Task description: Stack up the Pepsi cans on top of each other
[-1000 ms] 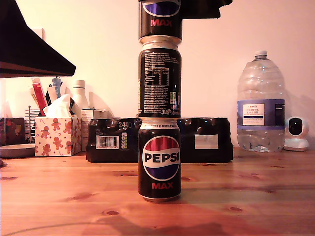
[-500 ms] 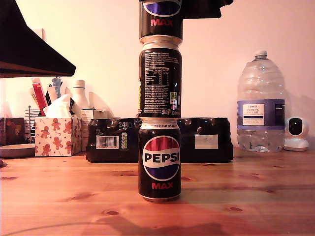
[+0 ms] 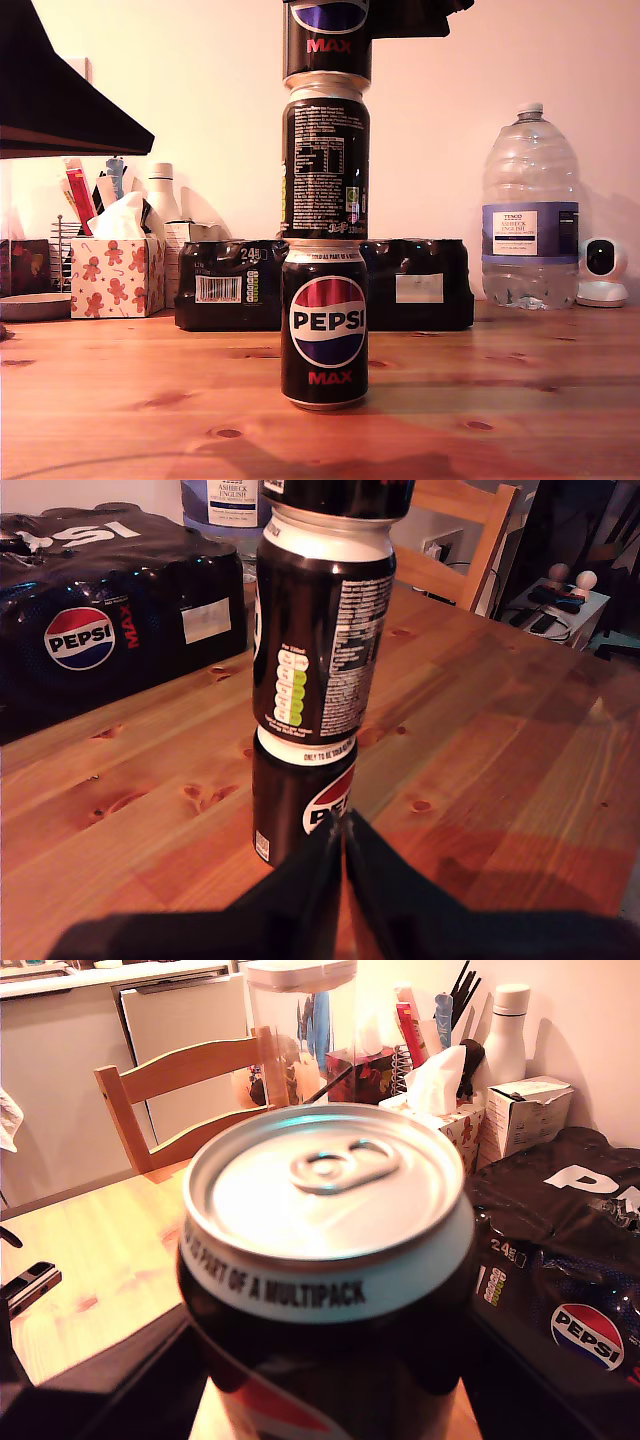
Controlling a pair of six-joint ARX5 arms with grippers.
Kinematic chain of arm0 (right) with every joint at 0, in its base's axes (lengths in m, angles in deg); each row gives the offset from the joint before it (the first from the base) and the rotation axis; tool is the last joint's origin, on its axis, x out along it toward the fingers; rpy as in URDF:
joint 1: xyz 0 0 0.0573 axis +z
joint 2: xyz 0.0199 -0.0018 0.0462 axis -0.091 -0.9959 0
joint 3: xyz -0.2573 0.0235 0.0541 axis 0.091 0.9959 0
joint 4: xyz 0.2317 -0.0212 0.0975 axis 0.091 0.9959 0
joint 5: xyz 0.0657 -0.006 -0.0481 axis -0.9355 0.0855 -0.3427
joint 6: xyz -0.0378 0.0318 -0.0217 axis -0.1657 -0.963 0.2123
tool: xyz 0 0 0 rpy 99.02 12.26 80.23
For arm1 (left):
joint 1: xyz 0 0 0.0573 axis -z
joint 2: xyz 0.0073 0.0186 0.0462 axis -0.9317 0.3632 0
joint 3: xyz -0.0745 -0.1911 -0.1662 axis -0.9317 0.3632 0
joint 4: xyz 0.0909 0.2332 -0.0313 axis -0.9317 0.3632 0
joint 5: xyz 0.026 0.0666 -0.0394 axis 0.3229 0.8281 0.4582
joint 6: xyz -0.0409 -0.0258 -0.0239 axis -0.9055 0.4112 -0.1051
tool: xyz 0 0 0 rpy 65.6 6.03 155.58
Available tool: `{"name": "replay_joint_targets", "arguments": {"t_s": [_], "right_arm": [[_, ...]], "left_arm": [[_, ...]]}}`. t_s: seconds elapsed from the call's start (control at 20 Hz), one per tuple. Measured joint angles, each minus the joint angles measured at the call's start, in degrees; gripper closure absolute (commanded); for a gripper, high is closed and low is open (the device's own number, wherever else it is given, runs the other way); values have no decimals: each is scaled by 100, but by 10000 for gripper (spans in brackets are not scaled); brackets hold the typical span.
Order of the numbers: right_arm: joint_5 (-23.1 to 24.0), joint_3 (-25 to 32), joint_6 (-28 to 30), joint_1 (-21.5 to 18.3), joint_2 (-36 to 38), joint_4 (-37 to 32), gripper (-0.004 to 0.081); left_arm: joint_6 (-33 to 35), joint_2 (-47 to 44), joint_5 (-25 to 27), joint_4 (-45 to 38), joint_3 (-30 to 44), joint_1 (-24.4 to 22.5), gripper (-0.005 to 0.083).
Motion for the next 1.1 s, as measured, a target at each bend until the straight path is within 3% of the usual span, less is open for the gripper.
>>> {"name": "replay_joint_targets", "arguments": {"t_s": [0.5, 1.1], "right_arm": [[0, 0, -2, 0, 0, -15, 450], [17, 0, -2, 77, -2, -57, 320]], "left_arm": [[0, 0, 0, 0, 0, 0, 797], [0, 0, 0, 9, 0, 0, 797]]}}
